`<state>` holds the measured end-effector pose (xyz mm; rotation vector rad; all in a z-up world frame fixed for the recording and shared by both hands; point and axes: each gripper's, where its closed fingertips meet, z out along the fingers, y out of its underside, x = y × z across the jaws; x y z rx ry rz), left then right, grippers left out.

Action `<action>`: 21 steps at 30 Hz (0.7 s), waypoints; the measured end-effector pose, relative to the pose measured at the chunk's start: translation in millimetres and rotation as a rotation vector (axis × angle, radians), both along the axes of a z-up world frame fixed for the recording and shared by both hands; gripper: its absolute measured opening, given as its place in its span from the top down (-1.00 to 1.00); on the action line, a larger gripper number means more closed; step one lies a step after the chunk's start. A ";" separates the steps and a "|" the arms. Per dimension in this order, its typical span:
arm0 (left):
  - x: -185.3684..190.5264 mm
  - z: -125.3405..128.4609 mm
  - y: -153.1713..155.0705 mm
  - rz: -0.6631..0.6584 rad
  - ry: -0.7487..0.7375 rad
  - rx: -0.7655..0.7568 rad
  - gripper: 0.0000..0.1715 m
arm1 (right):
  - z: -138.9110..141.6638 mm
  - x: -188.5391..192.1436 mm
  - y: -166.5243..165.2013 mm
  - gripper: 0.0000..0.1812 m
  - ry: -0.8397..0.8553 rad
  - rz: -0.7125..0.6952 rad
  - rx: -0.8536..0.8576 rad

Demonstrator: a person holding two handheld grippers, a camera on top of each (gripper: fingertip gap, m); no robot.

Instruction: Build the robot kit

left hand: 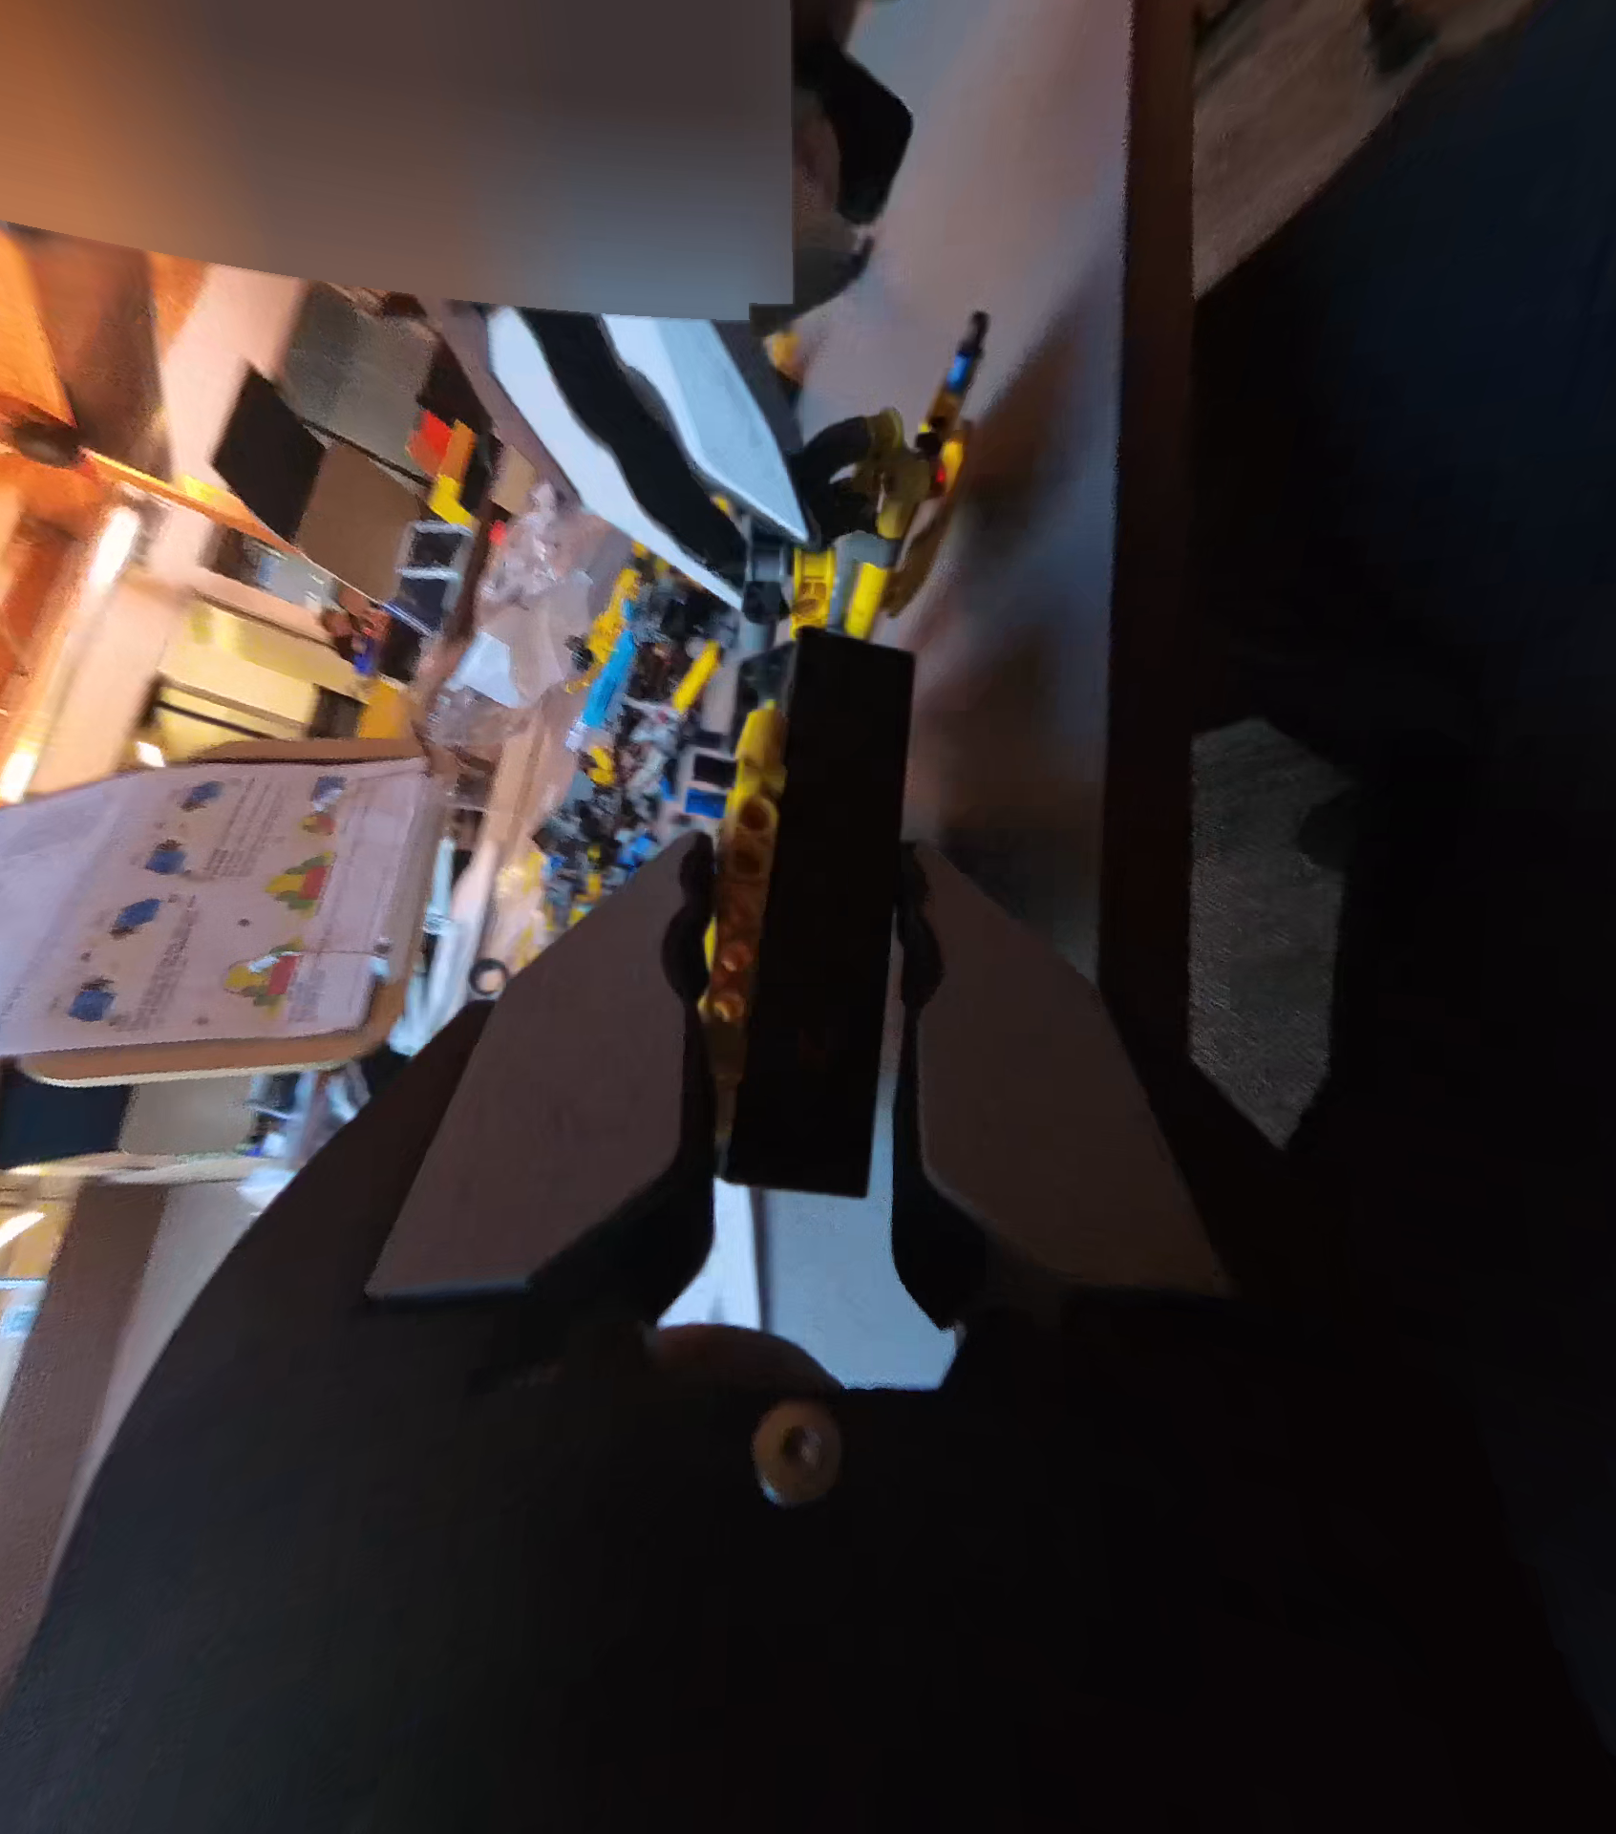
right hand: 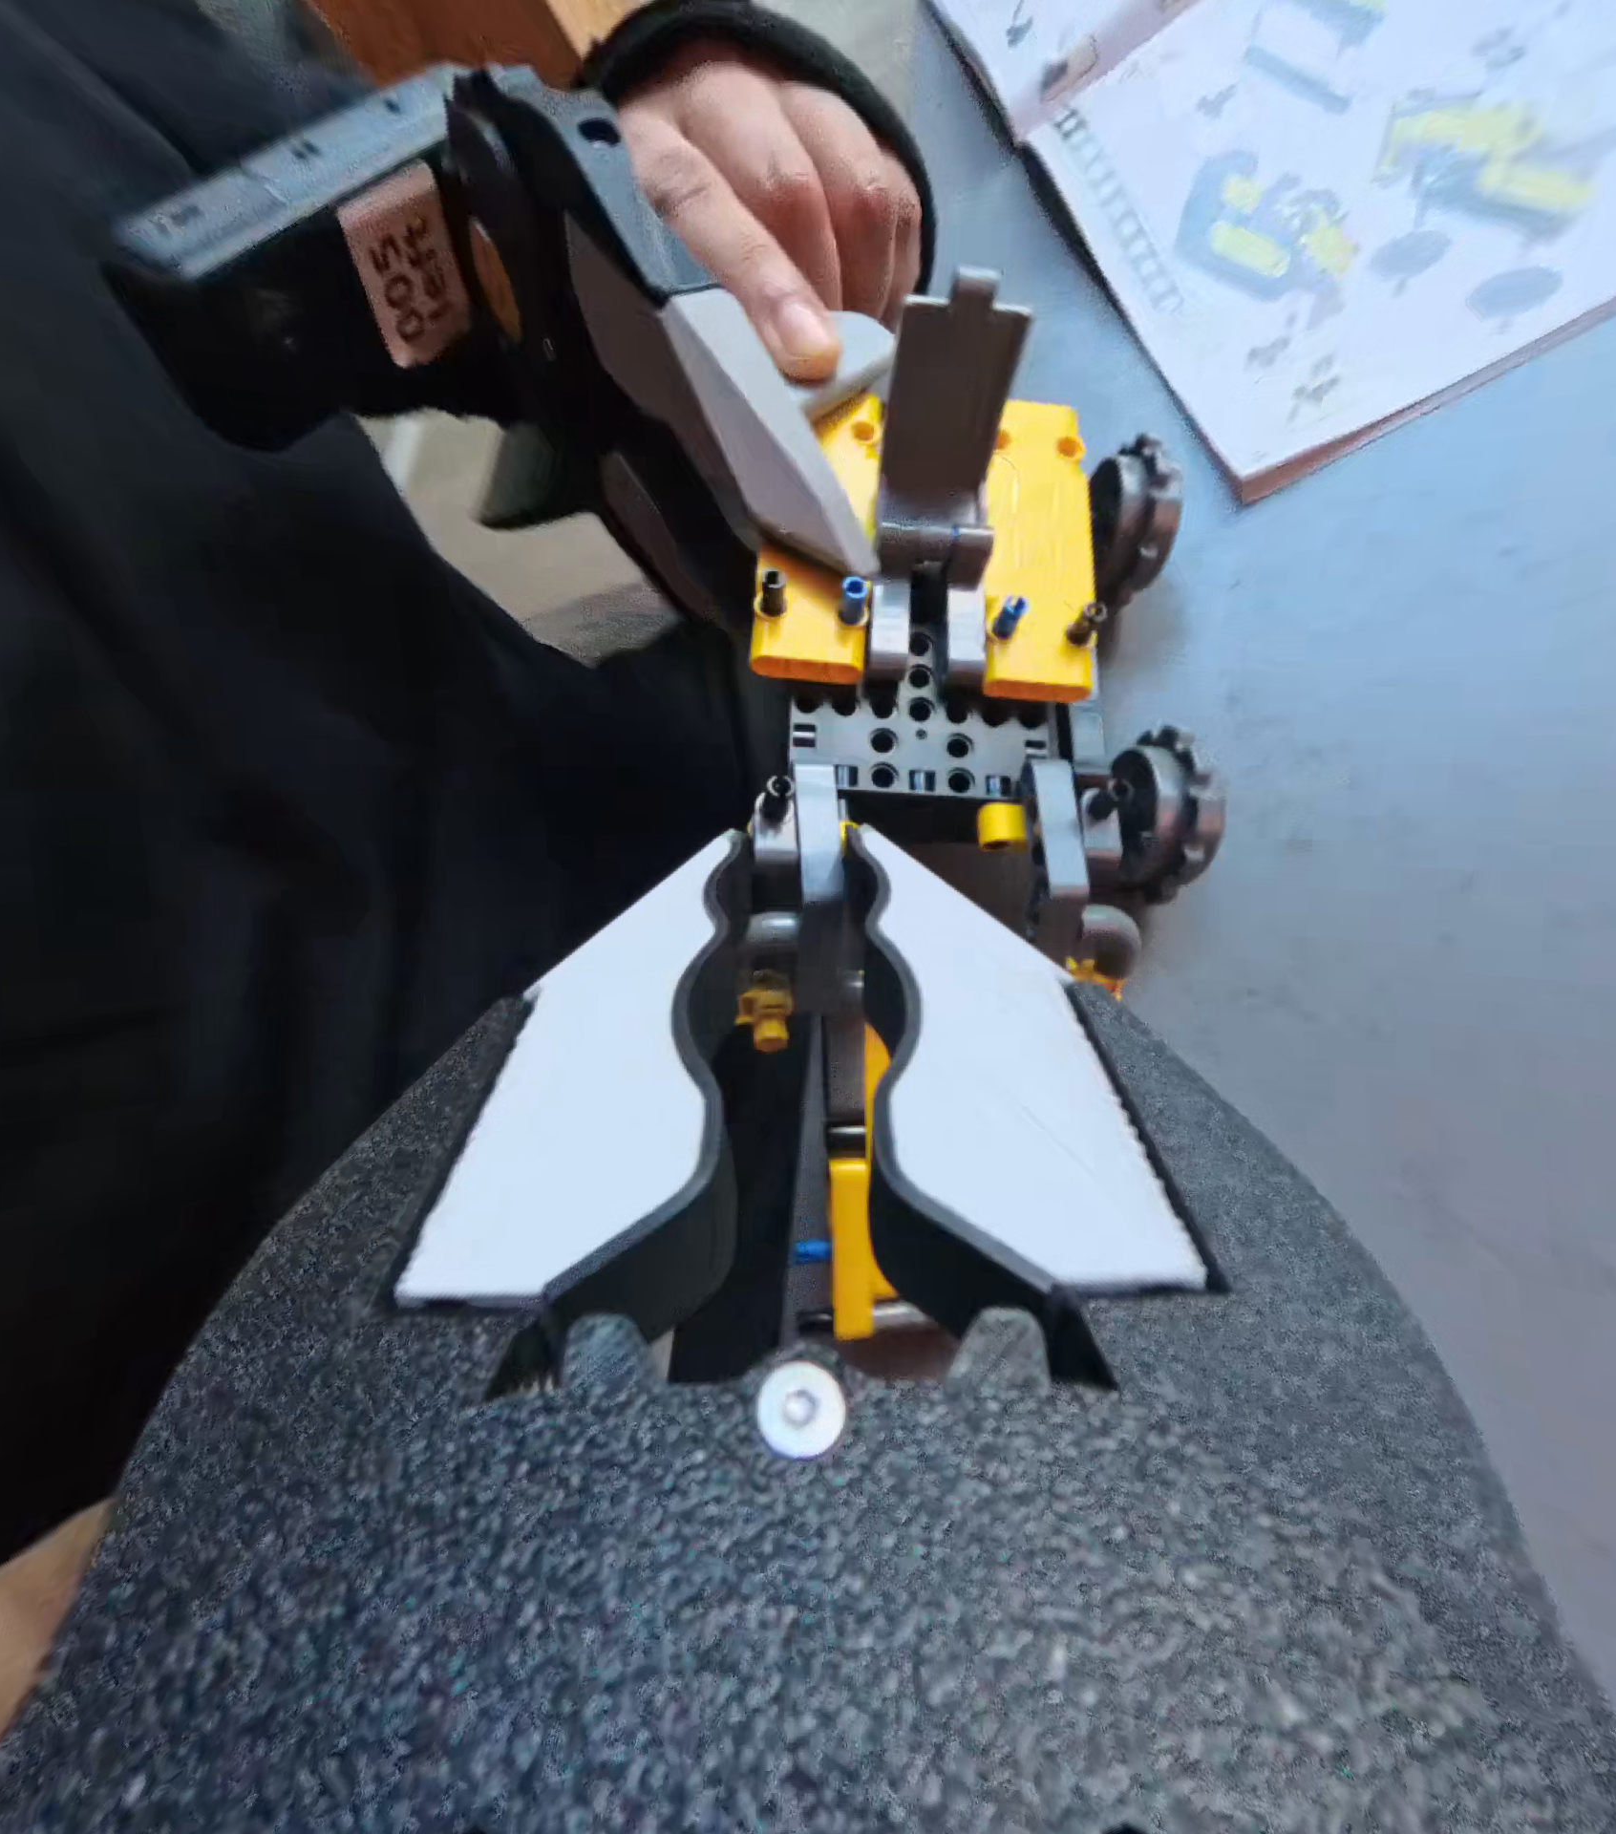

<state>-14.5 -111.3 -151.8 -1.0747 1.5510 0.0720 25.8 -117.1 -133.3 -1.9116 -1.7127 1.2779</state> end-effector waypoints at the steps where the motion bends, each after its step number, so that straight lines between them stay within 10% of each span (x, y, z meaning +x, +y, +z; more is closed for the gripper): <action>1: 1.4 -7.3 -2.7 0.005 0.014 -0.059 0.63 | -6.0 -0.2 -1.2 0.81 -0.004 -0.014 0.102; 6: 1.0 -2.7 -25.3 0.040 -0.178 -0.498 0.37 | -42.7 -0.9 -1.8 0.80 -0.070 -0.028 0.529; 11: -35.0 21.4 -19.7 0.006 -0.340 -0.954 0.42 | -40.6 5.3 0.1 0.70 -0.068 -0.077 0.501; 14: -42.0 28.6 -5.1 -0.042 -0.315 -1.022 0.65 | -41.4 8.1 -1.2 0.68 -0.072 -0.089 0.463; 16: -37.7 51.3 -9.9 -0.122 -0.365 -1.037 -0.02 | -41.9 6.5 2.1 0.63 -0.086 -0.100 0.477; 21: -70.6 25.2 15.8 0.028 -0.191 -0.904 -0.16 | -36.6 -0.3 2.0 0.63 -0.086 -0.130 0.468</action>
